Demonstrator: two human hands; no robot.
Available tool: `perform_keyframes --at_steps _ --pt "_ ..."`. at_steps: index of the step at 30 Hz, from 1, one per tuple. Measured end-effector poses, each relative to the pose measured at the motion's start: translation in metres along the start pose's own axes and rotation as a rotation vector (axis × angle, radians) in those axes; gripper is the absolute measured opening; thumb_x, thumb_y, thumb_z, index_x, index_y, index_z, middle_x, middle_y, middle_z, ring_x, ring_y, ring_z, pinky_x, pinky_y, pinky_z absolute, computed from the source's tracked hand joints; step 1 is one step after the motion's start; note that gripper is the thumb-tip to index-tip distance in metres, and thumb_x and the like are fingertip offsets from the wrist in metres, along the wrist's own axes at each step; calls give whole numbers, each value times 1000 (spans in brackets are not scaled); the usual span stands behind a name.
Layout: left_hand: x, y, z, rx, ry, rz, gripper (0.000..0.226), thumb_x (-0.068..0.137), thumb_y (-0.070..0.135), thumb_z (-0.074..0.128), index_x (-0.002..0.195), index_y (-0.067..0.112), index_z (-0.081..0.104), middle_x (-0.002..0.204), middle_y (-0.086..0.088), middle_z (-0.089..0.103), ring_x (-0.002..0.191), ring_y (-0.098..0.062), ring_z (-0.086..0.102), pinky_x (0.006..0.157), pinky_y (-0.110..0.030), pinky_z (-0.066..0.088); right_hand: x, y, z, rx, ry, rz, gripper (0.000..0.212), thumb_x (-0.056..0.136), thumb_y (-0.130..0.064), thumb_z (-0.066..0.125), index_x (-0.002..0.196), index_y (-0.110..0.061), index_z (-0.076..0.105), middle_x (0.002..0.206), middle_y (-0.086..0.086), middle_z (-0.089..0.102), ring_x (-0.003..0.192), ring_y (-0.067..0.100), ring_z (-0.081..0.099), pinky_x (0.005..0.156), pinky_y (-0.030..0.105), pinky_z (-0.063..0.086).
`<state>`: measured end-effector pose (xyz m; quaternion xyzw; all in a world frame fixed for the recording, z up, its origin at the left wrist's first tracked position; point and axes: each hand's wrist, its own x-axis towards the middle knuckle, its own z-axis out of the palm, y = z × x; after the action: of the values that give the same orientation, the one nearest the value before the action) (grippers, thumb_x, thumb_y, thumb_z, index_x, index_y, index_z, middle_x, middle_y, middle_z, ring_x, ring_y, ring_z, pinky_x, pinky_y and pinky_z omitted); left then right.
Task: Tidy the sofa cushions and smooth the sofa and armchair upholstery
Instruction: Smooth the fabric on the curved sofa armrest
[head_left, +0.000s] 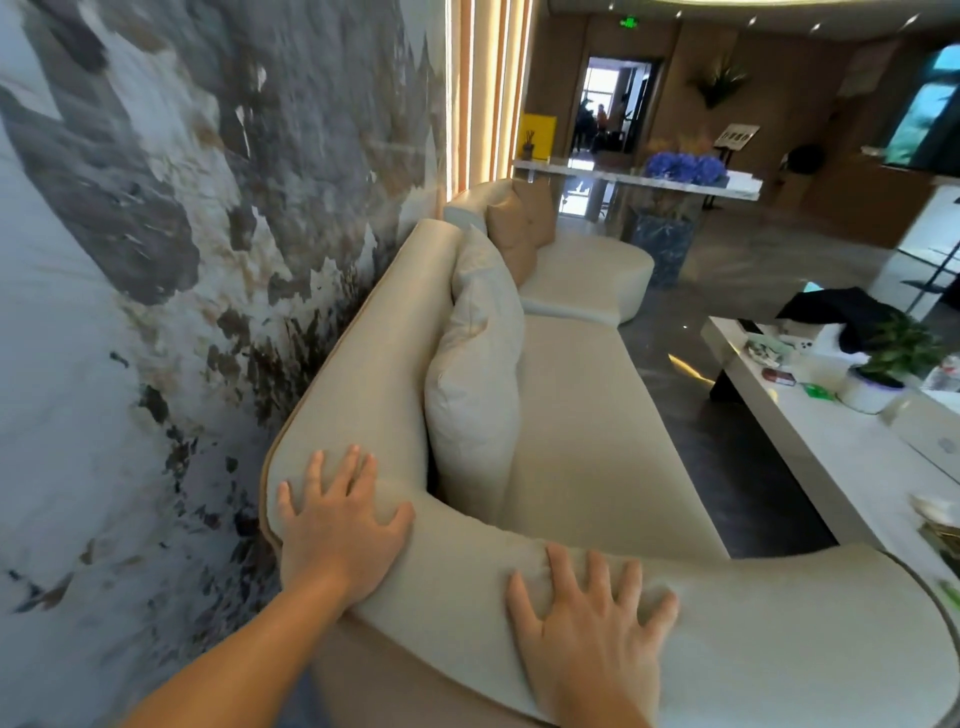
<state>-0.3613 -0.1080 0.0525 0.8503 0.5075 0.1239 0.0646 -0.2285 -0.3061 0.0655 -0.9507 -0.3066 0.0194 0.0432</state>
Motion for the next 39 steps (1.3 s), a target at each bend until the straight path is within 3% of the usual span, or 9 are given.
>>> perform_keyframes --at_steps 17,23,27,30,33,34,36,37,39 --pt "164 -64 14 9 31 26 80 80 73 17 151 36 24 161 16 16 150 -19 4 119 -53 2 104 -130 14 -17 -45 63 82 75 -76 3 147 -44 22 157 -2 28 143 38 10 104 70 -3" --pt "175 -72 14 18 48 31 79 81 72 20 150 36 26 161 17 18 149 -18 6 119 -52 1 107 -147 15 -31 -24 105 76 74 -76 8 139 -49 37 147 -2 41 136 38 23 107 66 4" --pt "175 -71 12 21 41 31 73 82 70 21 148 40 31 160 17 20 149 -18 6 118 -51 -2 113 -136 26 17 -128 39 89 67 -83 -5 147 -46 9 162 0 15 147 35 7 103 68 -10" --pt "173 -73 13 26 6 48 58 87 66 17 139 51 38 160 16 21 149 -20 4 117 -52 -6 113 -136 24 -2 -162 55 87 70 -83 -3 148 -44 8 163 0 14 147 36 5 103 68 -11" --pt "178 -66 -5 100 -241 44 52 93 59 13 142 53 30 163 13 9 150 -26 -2 117 -59 0 109 -140 7 -31 -216 59 79 75 -77 1 148 -49 12 162 -6 18 145 38 3 105 67 -6" --pt "182 -59 -23 132 -376 45 50 95 56 17 143 50 31 163 9 11 149 -30 3 116 -59 8 109 -137 0 -10 -271 28 76 77 -77 4 148 -50 10 163 -9 15 146 38 0 106 67 -6" --pt "181 -43 -66 206 -666 93 44 95 48 36 136 34 47 151 -3 36 137 -35 30 108 -52 32 105 -122 -17 51 -389 -78 68 84 -74 14 148 -53 8 165 -12 6 150 34 -5 111 63 -5" --pt "171 -34 -87 196 -798 114 44 94 45 44 133 24 51 141 -7 46 129 -35 41 103 -46 38 101 -112 -28 73 -435 -132 65 86 -71 21 148 -55 9 165 -12 3 151 30 -5 115 60 -3" --pt "132 -21 -122 148 -1096 146 56 93 43 52 141 17 44 145 -12 45 129 -34 44 99 -41 40 80 -93 -52 51 -548 -221 66 87 -64 38 148 -53 15 165 -11 1 152 23 -2 120 52 8"
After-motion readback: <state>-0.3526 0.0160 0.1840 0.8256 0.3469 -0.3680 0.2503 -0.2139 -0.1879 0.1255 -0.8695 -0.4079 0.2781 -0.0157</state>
